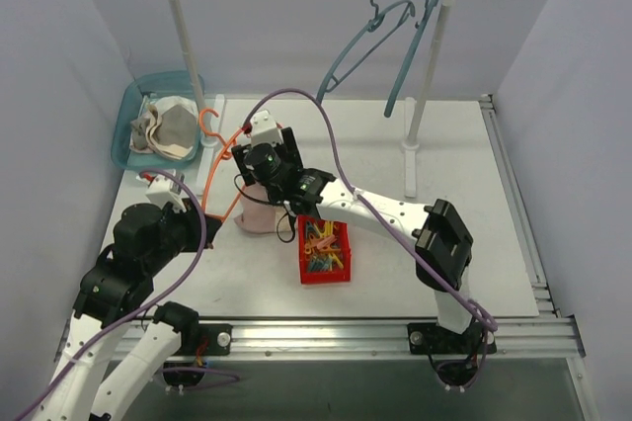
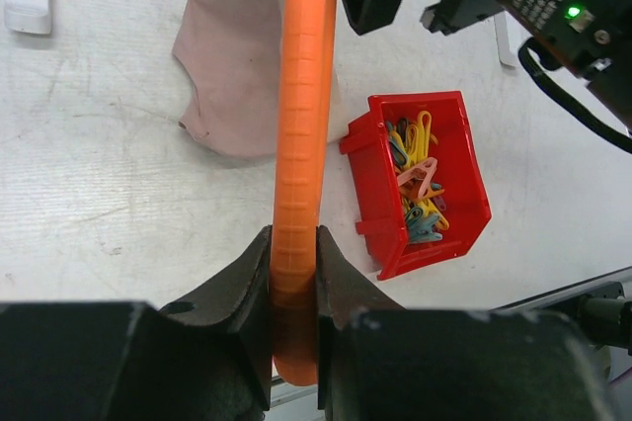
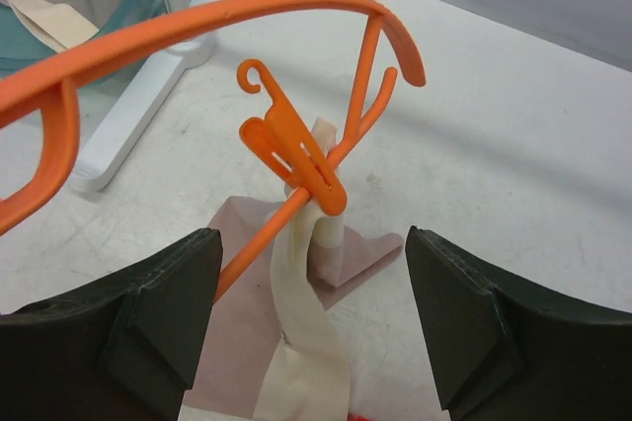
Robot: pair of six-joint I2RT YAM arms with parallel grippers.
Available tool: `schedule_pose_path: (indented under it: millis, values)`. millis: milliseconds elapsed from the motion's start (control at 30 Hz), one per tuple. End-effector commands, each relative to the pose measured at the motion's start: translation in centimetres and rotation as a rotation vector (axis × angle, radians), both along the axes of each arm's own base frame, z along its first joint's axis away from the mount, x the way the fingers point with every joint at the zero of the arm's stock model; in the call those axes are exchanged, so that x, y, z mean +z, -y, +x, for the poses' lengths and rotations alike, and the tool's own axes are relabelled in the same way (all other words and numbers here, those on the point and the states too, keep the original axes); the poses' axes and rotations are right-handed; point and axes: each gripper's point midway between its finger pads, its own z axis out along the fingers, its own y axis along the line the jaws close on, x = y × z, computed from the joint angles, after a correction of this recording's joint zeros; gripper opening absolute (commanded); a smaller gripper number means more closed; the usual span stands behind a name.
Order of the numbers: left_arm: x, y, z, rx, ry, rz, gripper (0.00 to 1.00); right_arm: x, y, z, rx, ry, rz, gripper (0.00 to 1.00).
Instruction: Remove the underwear clipped to the hanger
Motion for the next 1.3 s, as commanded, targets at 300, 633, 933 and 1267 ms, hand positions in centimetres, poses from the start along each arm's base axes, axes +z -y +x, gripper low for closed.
schedule_pose_path:
  millis: [300,633,933,1267]
  values:
    - [2.7,0.7,0.1,-0.026,0.085,-0.06,0.02,1.8,0.7,4.4,-0.059,0.059,0.055,0.67]
    - [2.0,0.8,0.6,-0.012,0.073,-0.056,0.03,3.0,2.8,3.8,-0.167,0.054,0.231,0.42]
    - [2.5,0.3,0.6,0.009,0.09,-0.053,0.03,0.8,6.7,3.1,-0.35,-0.027,0.453,0.45]
    - [2.4,-0.3,0.8,0.052,0.097,-0.051,0.02,0.2,9.7,1.5,-0.445,-0.085,0.586,0.62]
